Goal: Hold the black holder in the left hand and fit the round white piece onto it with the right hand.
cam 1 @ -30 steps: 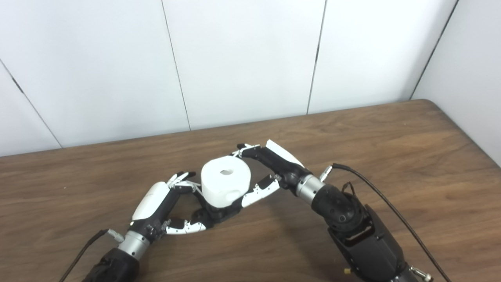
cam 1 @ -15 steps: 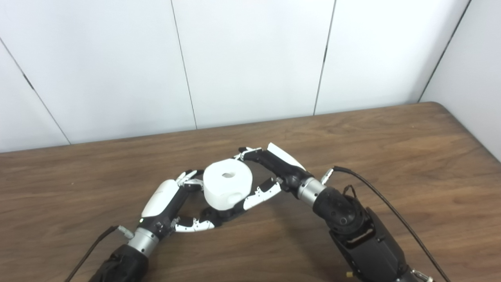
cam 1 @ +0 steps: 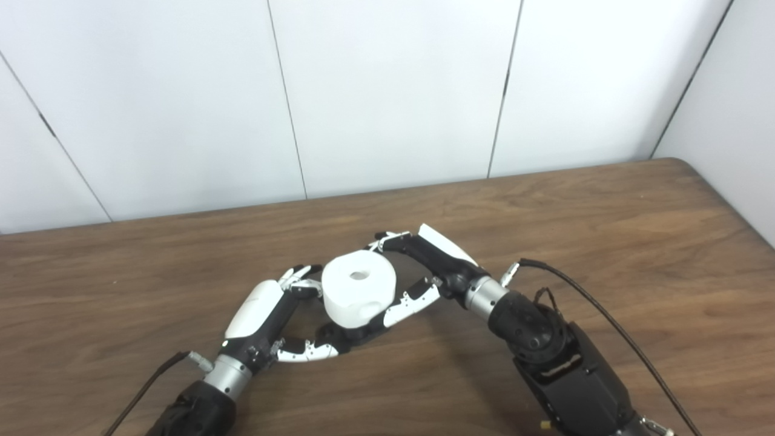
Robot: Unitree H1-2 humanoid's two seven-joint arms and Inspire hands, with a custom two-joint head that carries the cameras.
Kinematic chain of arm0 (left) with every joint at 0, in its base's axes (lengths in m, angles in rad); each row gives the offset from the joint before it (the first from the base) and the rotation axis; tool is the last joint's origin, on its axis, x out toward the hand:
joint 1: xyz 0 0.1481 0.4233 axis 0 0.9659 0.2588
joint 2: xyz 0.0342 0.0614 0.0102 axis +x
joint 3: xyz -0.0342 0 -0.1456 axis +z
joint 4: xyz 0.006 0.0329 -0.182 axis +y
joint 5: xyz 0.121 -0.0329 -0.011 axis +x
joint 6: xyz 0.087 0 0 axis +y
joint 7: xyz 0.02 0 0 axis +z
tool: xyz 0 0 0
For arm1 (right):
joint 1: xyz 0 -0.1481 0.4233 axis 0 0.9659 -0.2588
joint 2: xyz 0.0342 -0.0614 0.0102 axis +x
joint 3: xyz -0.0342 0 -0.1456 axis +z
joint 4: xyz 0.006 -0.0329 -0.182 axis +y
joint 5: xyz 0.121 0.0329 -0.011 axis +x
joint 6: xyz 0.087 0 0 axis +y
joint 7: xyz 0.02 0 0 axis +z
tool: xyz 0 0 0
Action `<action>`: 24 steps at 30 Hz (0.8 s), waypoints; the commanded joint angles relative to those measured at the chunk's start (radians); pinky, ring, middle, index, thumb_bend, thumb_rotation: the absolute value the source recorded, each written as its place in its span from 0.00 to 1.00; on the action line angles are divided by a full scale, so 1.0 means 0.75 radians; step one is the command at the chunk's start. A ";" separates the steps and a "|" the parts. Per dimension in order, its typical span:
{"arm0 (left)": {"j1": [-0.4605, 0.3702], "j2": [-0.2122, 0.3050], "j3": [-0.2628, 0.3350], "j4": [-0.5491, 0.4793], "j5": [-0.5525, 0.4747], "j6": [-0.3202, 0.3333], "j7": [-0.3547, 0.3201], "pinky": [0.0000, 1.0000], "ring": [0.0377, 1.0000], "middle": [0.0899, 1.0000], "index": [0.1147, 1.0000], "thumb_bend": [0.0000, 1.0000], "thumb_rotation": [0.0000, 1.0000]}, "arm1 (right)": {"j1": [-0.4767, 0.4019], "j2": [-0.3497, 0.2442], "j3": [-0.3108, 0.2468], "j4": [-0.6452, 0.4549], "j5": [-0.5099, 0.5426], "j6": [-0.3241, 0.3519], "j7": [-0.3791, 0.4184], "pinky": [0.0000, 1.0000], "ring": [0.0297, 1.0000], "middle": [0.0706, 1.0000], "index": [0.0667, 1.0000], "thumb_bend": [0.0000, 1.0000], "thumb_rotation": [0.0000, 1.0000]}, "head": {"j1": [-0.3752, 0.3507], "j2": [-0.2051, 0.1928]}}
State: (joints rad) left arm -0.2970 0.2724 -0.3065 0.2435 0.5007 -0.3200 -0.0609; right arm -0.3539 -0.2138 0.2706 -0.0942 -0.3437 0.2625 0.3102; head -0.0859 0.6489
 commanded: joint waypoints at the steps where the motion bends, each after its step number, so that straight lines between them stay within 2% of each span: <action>1: 0.009 0.009 -0.012 -0.013 0.020 0.025 -0.029 1.00 0.93 0.69 0.41 0.52 0.05 | -0.045 -0.008 -0.010 -0.020 -0.007 -0.060 -0.026 1.00 0.96 0.77 0.45 0.52 0.15 | -0.001 0.001; 12: 0.014 0.014 -0.011 -0.049 0.023 0.039 -0.037 1.00 0.93 0.68 0.41 0.52 0.05 | -0.036 -0.018 -0.020 -0.023 -0.021 -0.040 -0.028 1.00 0.95 0.76 0.45 0.52 0.15 | 0.011 0.022; 24: 0.018 0.008 -0.006 -0.079 0.022 0.070 -0.056 1.00 0.93 0.68 0.41 0.52 0.05 | -0.020 -0.044 0.022 -0.040 -0.043 -0.023 0.015 1.00 0.95 0.77 0.45 0.52 0.15 | 0.021 0.042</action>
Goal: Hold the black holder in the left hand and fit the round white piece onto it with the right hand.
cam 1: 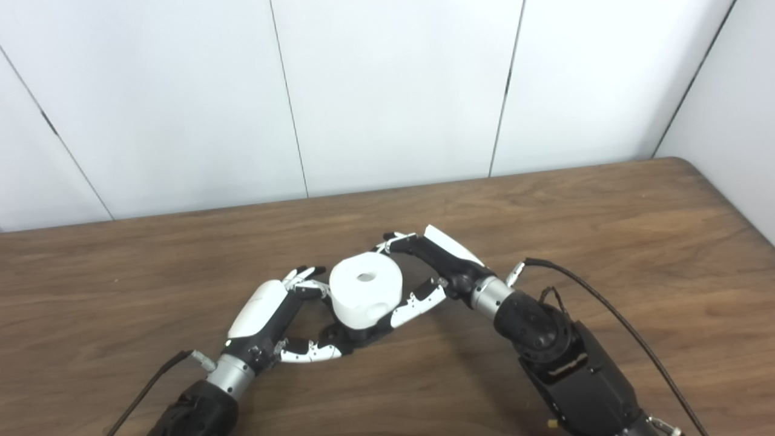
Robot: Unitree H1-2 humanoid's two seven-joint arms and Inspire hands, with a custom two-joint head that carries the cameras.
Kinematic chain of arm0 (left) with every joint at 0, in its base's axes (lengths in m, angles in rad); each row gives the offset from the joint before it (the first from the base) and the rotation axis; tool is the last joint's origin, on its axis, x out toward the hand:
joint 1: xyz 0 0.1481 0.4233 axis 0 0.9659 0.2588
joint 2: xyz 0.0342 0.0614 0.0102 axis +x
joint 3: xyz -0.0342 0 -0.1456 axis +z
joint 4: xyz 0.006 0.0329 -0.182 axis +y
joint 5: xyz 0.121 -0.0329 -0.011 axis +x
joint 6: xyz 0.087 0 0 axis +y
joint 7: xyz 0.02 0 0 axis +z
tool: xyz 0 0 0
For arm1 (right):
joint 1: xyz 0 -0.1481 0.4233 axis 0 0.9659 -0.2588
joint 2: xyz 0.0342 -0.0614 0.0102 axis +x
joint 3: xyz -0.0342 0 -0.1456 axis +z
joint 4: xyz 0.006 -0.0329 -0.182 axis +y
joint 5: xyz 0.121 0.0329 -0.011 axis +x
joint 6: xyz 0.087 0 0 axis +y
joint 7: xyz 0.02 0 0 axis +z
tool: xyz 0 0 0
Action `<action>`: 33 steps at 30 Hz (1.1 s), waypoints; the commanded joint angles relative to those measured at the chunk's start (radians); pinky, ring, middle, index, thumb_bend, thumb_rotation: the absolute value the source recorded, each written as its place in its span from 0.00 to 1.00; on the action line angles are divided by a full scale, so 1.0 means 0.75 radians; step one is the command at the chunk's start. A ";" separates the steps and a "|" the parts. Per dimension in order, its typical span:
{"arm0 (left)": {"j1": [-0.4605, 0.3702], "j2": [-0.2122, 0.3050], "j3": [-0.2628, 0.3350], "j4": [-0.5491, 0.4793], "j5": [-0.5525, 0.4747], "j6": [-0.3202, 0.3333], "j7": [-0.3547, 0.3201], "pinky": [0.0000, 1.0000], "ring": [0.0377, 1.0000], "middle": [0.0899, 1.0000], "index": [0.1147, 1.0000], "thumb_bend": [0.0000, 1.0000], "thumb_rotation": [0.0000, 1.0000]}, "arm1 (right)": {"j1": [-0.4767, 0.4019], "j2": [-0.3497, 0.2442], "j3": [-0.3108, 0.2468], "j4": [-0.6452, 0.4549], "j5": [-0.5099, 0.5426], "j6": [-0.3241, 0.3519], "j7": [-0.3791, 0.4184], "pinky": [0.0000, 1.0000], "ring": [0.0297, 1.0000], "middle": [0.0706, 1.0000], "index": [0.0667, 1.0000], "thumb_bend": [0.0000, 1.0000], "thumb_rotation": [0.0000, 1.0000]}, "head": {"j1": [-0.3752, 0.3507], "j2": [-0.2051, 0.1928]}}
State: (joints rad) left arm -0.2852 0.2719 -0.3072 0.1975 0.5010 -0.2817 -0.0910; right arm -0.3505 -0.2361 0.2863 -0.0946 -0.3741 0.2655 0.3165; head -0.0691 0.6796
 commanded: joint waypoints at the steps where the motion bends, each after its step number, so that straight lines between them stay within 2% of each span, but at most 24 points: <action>1: 0.002 0.008 -0.006 -0.019 0.022 0.021 -0.016 1.00 0.93 0.68 0.41 0.52 0.05 | -0.021 -0.016 0.004 -0.042 -0.001 -0.028 0.009 1.00 0.95 0.77 0.45 0.52 0.15 | 0.000 0.002; 15: 0.003 -0.005 -0.006 -0.022 0.024 0.019 -0.009 1.00 0.93 0.68 0.41 0.52 0.05 | 0.013 -0.009 0.040 -0.060 -0.015 -0.019 0.005 1.00 0.94 0.77 0.45 0.52 0.15 | 0.021 0.012; 33: 0.006 -0.023 -0.018 -0.049 0.049 0.058 -0.014 1.00 0.94 0.68 0.41 0.52 0.05 | 0.004 -0.071 0.090 -0.067 -0.069 -0.047 0.030 1.00 0.94 0.77 0.45 0.52 0.15 | 0.028 0.024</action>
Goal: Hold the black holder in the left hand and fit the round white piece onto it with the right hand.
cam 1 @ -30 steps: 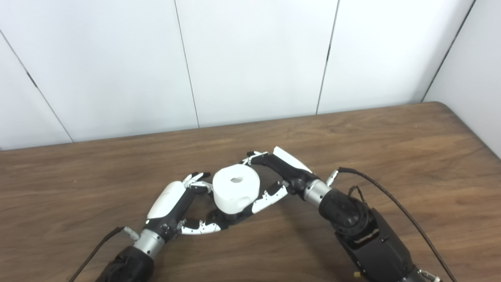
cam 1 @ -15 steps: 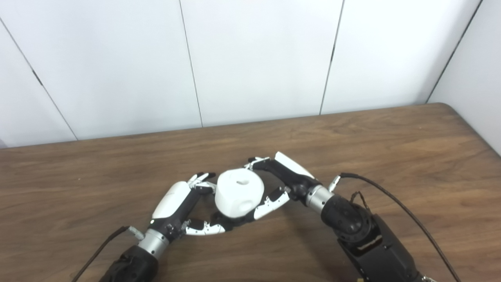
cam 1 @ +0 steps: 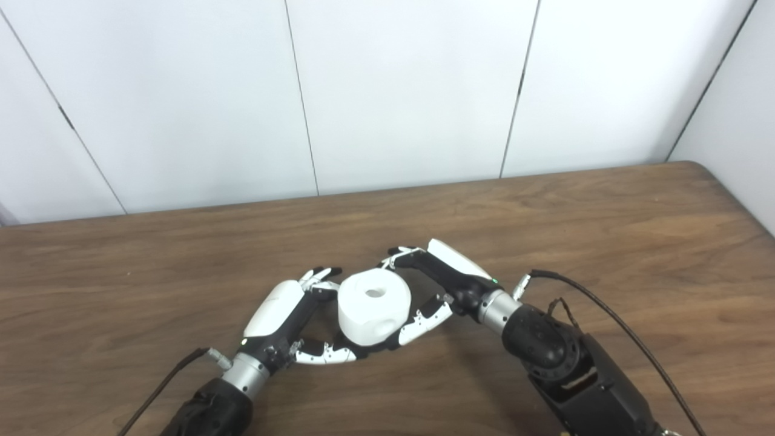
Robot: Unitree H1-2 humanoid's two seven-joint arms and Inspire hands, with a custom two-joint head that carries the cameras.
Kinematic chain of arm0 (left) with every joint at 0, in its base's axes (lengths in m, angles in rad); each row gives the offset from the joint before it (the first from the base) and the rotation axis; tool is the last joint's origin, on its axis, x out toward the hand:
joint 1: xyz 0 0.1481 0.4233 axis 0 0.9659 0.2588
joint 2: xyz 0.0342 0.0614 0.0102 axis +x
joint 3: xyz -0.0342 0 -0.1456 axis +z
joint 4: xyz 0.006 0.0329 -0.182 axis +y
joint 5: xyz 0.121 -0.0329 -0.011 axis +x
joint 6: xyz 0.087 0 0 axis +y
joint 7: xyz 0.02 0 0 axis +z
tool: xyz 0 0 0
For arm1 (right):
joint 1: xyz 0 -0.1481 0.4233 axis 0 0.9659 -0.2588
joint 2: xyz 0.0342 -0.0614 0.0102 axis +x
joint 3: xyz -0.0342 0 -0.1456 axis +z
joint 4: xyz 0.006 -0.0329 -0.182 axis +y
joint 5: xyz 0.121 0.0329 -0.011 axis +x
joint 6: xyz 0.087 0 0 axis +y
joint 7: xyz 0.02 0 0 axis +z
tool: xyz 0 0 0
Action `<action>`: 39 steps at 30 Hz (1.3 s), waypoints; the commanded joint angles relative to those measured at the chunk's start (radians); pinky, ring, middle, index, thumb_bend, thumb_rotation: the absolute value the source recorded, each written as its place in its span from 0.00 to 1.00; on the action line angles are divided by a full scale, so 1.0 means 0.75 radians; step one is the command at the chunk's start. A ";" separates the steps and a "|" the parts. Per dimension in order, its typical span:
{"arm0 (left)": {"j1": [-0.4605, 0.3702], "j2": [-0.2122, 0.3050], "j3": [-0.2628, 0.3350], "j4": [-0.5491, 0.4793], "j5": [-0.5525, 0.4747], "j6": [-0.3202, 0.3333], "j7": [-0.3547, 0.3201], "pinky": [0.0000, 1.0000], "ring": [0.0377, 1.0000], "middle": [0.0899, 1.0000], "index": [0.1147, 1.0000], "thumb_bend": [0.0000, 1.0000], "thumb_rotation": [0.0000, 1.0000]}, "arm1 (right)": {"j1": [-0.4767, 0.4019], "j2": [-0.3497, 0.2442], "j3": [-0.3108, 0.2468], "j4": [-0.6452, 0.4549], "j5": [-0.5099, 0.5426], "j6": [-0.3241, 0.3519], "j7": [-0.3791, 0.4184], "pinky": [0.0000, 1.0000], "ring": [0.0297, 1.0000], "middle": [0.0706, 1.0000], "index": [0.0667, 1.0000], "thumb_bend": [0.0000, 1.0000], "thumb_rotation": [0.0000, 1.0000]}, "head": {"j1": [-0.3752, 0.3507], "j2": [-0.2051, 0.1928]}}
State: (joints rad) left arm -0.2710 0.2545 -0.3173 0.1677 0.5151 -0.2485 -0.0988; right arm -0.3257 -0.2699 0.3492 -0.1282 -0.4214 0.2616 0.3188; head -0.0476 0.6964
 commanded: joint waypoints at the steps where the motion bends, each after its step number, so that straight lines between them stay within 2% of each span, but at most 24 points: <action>1: -0.013 0.000 -0.005 -0.008 0.030 0.014 -0.003 1.00 0.94 0.68 0.41 0.52 0.05 | -0.029 -0.027 0.004 -0.022 -0.002 -0.043 0.027 1.00 0.94 0.77 0.45 0.52 0.15 | -0.003 0.001; 11: -0.017 -0.003 -0.003 0.001 0.034 0.006 0.010 1.00 0.93 0.68 0.41 0.52 0.05 | -0.048 -0.060 -0.010 -0.071 0.019 0.003 0.079 1.00 0.95 0.79 0.45 0.52 0.16 | 0.006 0.005; 12: -0.019 -0.002 -0.003 0.001 0.033 0.007 0.009 1.00 0.93 0.68 0.41 0.52 0.05 | -0.051 -0.070 -0.003 -0.081 0.013 0.011 0.095 1.00 0.96 0.81 0.54 0.78 0.27 | 0.007 0.004; 13: -0.019 -0.002 -0.002 0.000 0.032 0.007 0.008 1.00 0.93 0.68 0.41 0.52 0.05 | -0.054 -0.076 0.002 -0.087 0.008 0.016 0.107 1.00 0.97 0.82 0.60 0.88 0.32 | 0.007 0.007; 15: -0.020 -0.001 0.001 -0.004 0.029 0.009 0.005 1.00 0.94 0.68 0.41 0.52 0.05 | -0.057 -0.087 0.013 -0.101 -0.008 0.024 0.129 1.00 0.98 0.84 0.70 0.97 0.38 | 0.010 0.008; 16: -0.020 -0.001 0.001 -0.006 0.029 0.011 0.004 1.00 0.94 0.68 0.41 0.52 0.05 | -0.058 -0.089 0.015 -0.106 -0.014 0.028 0.136 1.00 0.98 0.86 0.74 0.99 0.38 | 0.010 0.008; 22: -0.022 -0.001 0.009 -0.009 0.016 0.015 -0.001 1.00 0.94 0.68 0.41 0.52 0.05 | -0.054 -0.084 0.008 -0.123 -0.008 0.052 0.156 1.00 1.00 0.93 0.93 1.00 0.34 | 0.012 0.013; 25: -0.024 0.002 0.011 -0.002 0.017 0.007 0.003 1.00 0.94 0.68 0.41 0.52 0.05 | -0.049 -0.079 0.005 -0.125 -0.013 0.048 0.148 1.00 1.00 0.95 0.98 1.00 0.33 | 0.013 0.016; 34: -0.027 0.009 0.022 0.000 0.012 0.009 -0.001 1.00 0.94 0.68 0.41 0.52 0.05 | -0.041 -0.070 -0.017 -0.137 -0.014 0.055 0.144 1.00 1.00 0.97 0.97 1.00 0.33 | 0.005 0.016; 39: -0.031 0.013 0.027 0.005 0.008 0.004 0.000 1.00 0.93 0.68 0.41 0.52 0.05 | -0.035 -0.077 -0.049 -0.118 0.008 0.000 0.119 1.00 1.00 0.95 0.95 1.00 0.33 | 0.004 0.015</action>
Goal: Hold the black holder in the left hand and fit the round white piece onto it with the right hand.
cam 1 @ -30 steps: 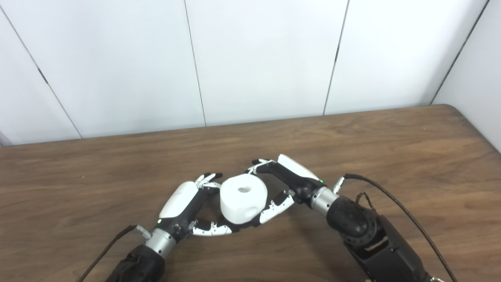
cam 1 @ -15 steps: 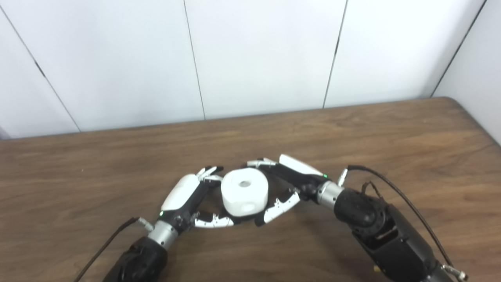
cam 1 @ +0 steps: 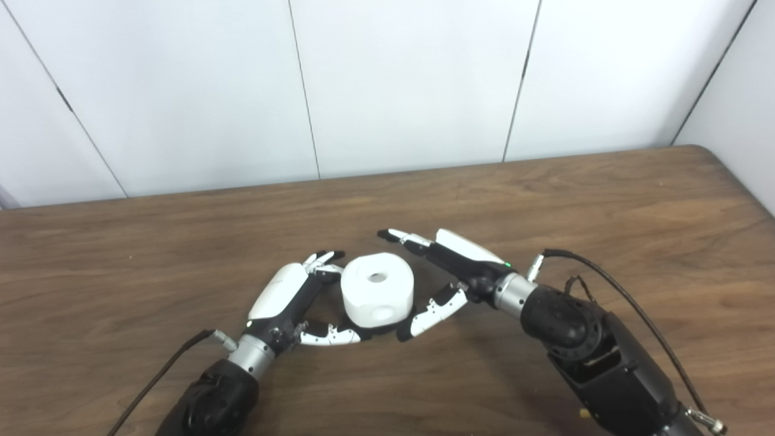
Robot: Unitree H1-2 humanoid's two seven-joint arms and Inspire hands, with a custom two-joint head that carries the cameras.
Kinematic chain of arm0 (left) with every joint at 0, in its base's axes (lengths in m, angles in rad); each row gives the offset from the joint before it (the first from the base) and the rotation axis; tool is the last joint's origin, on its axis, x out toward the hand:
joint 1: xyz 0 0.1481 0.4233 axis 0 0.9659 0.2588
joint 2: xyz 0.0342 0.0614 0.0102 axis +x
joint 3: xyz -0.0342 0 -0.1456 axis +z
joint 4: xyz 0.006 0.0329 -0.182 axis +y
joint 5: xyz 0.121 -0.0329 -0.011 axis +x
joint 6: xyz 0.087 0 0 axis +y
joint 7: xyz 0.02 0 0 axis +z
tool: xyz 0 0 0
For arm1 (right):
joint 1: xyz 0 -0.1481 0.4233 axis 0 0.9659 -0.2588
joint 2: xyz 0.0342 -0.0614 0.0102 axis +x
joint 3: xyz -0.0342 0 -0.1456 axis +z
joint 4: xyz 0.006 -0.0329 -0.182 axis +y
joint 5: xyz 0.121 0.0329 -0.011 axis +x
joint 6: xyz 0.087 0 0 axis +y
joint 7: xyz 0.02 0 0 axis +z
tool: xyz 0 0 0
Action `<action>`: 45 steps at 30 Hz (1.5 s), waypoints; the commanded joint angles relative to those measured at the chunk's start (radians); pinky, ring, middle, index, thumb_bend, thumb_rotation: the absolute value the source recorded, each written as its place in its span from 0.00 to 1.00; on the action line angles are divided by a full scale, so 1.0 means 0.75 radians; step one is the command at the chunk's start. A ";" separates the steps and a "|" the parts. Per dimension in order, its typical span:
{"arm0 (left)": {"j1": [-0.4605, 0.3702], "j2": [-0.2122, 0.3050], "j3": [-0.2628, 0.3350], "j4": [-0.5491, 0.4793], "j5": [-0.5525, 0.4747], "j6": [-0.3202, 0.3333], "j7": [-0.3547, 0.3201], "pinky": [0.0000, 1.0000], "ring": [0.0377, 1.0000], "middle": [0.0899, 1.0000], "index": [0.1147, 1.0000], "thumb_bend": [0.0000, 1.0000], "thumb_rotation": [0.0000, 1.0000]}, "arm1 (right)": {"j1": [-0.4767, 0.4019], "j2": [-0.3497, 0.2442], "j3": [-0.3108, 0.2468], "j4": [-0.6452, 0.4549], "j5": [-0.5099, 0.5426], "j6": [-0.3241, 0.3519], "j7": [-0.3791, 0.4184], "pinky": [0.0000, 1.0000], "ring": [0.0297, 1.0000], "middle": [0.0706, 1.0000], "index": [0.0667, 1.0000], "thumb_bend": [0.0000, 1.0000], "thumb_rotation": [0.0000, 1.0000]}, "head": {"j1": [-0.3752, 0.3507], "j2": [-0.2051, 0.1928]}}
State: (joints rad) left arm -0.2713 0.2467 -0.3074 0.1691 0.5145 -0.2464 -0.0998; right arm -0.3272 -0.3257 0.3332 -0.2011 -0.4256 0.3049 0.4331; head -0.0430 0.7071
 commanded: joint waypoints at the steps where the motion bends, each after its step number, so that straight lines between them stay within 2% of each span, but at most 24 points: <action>1: -0.031 0.023 0.015 0.005 0.008 -0.001 0.002 1.00 0.93 0.68 0.41 0.52 0.05 | -0.032 -0.005 -0.032 -0.017 0.016 -0.066 -0.037 1.00 1.00 0.95 0.94 1.00 0.33 | -0.002 -0.001; 12: -0.039 0.043 0.026 -0.006 -0.001 0.012 -0.017 1.00 0.94 0.68 0.41 0.52 0.05 | -0.006 -0.100 -0.135 0.009 0.052 -0.046 -0.017 1.00 1.00 0.97 0.95 0.97 0.31 | -0.004 0.001; 17: -0.036 0.059 0.035 -0.007 0.000 0.020 -0.033 1.00 0.94 0.69 0.41 0.52 0.05 | 0.011 -0.117 -0.165 0.007 0.058 -0.040 -0.027 0.98 1.00 0.97 0.94 0.96 0.27 | -0.005 0.009; 20: -0.031 0.064 0.038 -0.009 0.005 0.026 -0.042 1.00 0.94 0.70 0.42 0.52 0.05 | 0.017 -0.117 -0.177 -0.001 0.065 -0.043 -0.028 1.00 1.00 0.97 0.93 0.97 0.29 | -0.008 0.008; 24: -0.025 0.075 0.025 -0.044 0.048 0.106 -0.082 1.00 0.95 0.79 0.42 0.52 0.06 | 0.012 -0.114 -0.187 -0.003 0.071 -0.066 -0.043 1.00 1.00 0.97 0.93 0.97 0.29 | -0.016 0.015; 25: -0.026 0.081 0.016 -0.060 0.067 0.140 -0.105 1.00 0.96 0.83 0.51 0.76 0.09 | 0.009 -0.113 -0.189 -0.004 0.071 -0.064 -0.044 1.00 1.00 0.97 0.93 0.97 0.29 | -0.018 0.016; 26: -0.029 0.090 0.006 -0.079 0.079 0.181 -0.138 1.00 0.99 0.89 0.63 0.90 0.14 | 0.006 -0.111 -0.193 -0.006 0.074 -0.060 -0.044 1.00 1.00 0.97 0.94 0.96 0.29 | -0.020 0.020; 28: -0.036 0.105 -0.008 -0.105 0.091 0.236 -0.189 1.00 1.00 0.95 0.77 0.98 0.20 | -0.003 -0.105 -0.195 -0.010 0.072 -0.046 -0.045 1.00 1.00 0.98 0.94 0.97 0.29 | -0.022 0.022; 30: -0.041 0.117 -0.016 -0.122 0.090 0.270 -0.223 1.00 1.00 0.99 0.90 1.00 0.24 | -0.012 -0.094 -0.199 -0.002 0.068 -0.052 -0.059 0.99 1.00 0.99 0.94 0.98 0.31 | -0.021 0.025; 32: -0.047 0.129 -0.021 -0.131 0.084 0.289 -0.250 1.00 1.00 1.00 0.97 1.00 0.26 | -0.018 -0.081 -0.204 0.010 0.076 -0.060 -0.072 0.96 1.00 0.99 0.93 0.99 0.30 | -0.023 0.026; 37: -0.052 0.166 -0.013 -0.160 0.045 0.320 -0.315 1.00 1.00 1.00 1.00 1.00 0.28 | -0.016 -0.040 -0.211 0.059 0.094 -0.102 -0.121 0.96 1.00 0.99 0.94 0.97 0.27 | -0.028 0.019; 40: -0.045 0.187 0.021 -0.178 -0.022 0.332 -0.355 1.00 1.00 1.00 1.00 1.00 0.27 | 0.002 -0.004 -0.214 0.058 0.101 -0.070 -0.139 0.99 1.00 1.00 0.96 0.96 0.28 | -0.024 0.006; 43: -0.041 0.215 0.061 -0.190 -0.099 0.346 -0.395 1.00 1.00 1.00 1.00 1.00 0.25 | 0.034 0.039 -0.233 0.051 0.108 -0.041 -0.173 1.00 1.00 1.00 0.97 0.88 0.31 | -0.018 -0.009; 45: -0.038 0.232 0.102 -0.206 -0.164 0.368 -0.416 1.00 1.00 1.00 1.00 1.00 0.24 | 0.063 0.083 -0.272 0.086 0.142 -0.086 -0.230 1.00 1.00 1.00 0.98 0.80 0.30 | -0.012 -0.016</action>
State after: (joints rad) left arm -0.3041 0.3864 -0.2509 0.0273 0.4175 -0.0024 -0.3938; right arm -0.2630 -0.2737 0.1513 -0.1253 -0.3366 0.2712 0.3051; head -0.0522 0.6950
